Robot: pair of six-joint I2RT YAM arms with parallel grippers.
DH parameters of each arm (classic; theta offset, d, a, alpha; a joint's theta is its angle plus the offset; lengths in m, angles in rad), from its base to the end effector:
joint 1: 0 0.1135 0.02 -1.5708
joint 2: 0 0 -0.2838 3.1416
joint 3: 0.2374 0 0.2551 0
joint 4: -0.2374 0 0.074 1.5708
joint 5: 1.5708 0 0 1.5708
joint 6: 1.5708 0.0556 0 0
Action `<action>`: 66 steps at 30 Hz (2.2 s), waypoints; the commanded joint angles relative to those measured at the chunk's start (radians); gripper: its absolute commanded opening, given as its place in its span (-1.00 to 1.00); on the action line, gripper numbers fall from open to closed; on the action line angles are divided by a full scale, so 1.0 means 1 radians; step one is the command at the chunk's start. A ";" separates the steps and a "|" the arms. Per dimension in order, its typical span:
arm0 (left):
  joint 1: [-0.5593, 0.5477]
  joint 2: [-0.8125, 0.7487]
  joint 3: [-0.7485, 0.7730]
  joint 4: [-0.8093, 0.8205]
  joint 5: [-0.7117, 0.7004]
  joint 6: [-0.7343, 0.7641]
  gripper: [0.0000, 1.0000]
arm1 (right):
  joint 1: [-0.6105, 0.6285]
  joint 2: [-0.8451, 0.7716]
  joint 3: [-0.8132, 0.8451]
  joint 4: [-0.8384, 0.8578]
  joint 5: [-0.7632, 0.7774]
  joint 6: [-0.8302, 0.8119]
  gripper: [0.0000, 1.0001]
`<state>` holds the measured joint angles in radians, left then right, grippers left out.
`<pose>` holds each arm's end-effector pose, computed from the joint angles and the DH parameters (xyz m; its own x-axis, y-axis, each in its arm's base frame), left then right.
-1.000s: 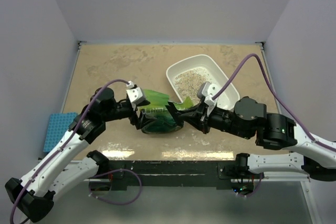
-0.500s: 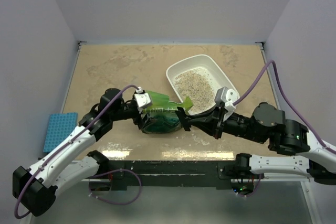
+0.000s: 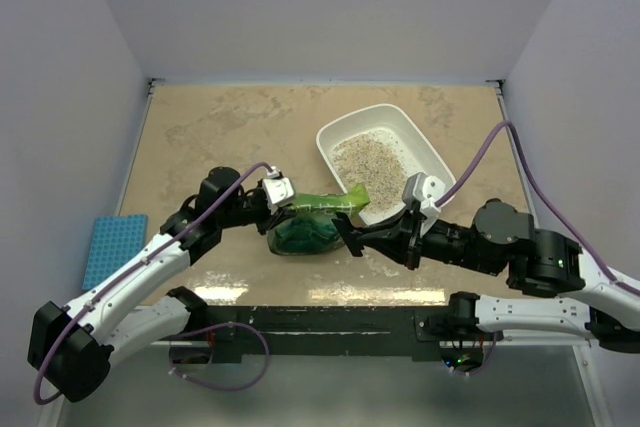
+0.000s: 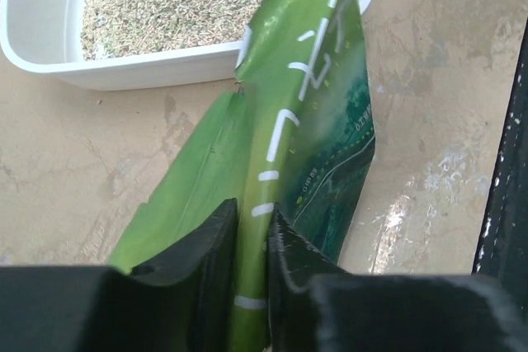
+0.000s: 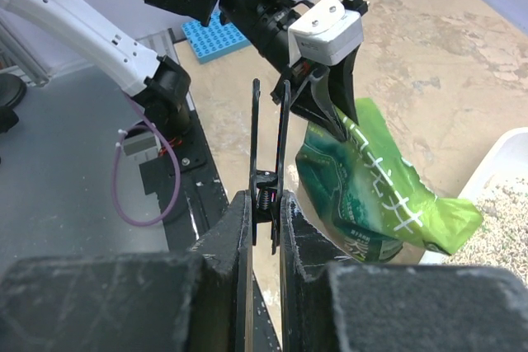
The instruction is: Fill the litter box with clean litter
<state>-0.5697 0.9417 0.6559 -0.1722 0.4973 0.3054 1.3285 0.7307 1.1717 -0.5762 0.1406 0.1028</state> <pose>0.1693 -0.1399 0.2763 -0.1042 0.3806 -0.9189 0.9077 0.4140 0.0685 0.0400 0.1293 0.4456 -0.1274 -0.0919 -0.9876 -0.9197 0.3838 0.0829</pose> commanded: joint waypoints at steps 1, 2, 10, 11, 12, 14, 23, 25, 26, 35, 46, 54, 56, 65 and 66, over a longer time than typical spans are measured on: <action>0.004 -0.012 -0.006 0.066 0.021 0.031 -0.69 | 0.000 0.035 -0.004 0.045 0.014 -0.029 -1.00; 0.004 -0.017 -0.006 0.066 0.012 0.032 -0.83 | 0.000 0.053 -0.003 0.052 0.027 -0.037 -1.00; 0.004 -0.073 -0.028 0.085 0.029 0.077 -1.00 | -0.115 0.153 -0.001 0.122 -0.074 -0.253 -1.00; 0.004 -0.083 -0.032 0.089 0.029 0.083 -1.00 | -0.202 0.162 -0.007 0.134 -0.138 -0.305 -1.00; 0.004 -0.092 -0.036 0.095 0.038 0.090 -1.00 | -0.253 0.176 -0.013 0.141 -0.182 -0.330 -1.00; 0.004 -0.109 -0.038 0.097 0.052 0.106 -1.00 | -0.400 0.190 -0.038 0.165 -0.278 -0.414 -1.00; 0.004 -0.113 -0.045 0.054 0.070 0.107 -1.00 | -0.568 0.349 0.046 0.007 -0.749 -0.756 -1.00; 0.005 -0.129 -0.055 0.060 0.050 0.104 -1.00 | -0.568 0.383 0.084 -0.058 -0.811 -0.813 -1.00; 0.004 -0.133 -0.059 0.069 0.046 0.097 -1.00 | -0.568 0.391 0.092 -0.073 -0.823 -0.825 -1.00; 0.004 -0.153 -0.044 0.062 0.040 0.084 -1.00 | -0.568 0.440 0.129 -0.085 -0.823 -0.868 -1.00; 0.002 -0.146 -0.041 0.062 0.047 0.067 -1.00 | -0.574 0.503 0.120 -0.011 -0.845 -0.858 -1.00; -0.004 -0.153 -0.038 0.051 0.046 0.063 -1.00 | -0.601 0.530 0.114 0.001 -0.857 -0.873 -1.00; -0.004 -0.152 -0.038 0.051 0.043 0.061 -1.00 | -0.609 0.541 0.108 0.001 -0.866 -0.877 -1.00; -0.005 -0.139 -0.033 0.056 0.034 0.060 -1.00 | -0.614 0.573 0.066 0.016 -0.865 -0.873 -1.00; -0.006 -0.139 -0.033 0.057 0.034 0.057 -1.00 | -0.612 0.576 0.057 0.015 -0.849 -0.873 -1.00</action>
<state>-0.5709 0.8173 0.5907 -0.2077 0.5159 0.3775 0.7189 1.2919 1.2484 -0.5964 -0.7017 -0.7540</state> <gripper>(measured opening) 0.040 0.110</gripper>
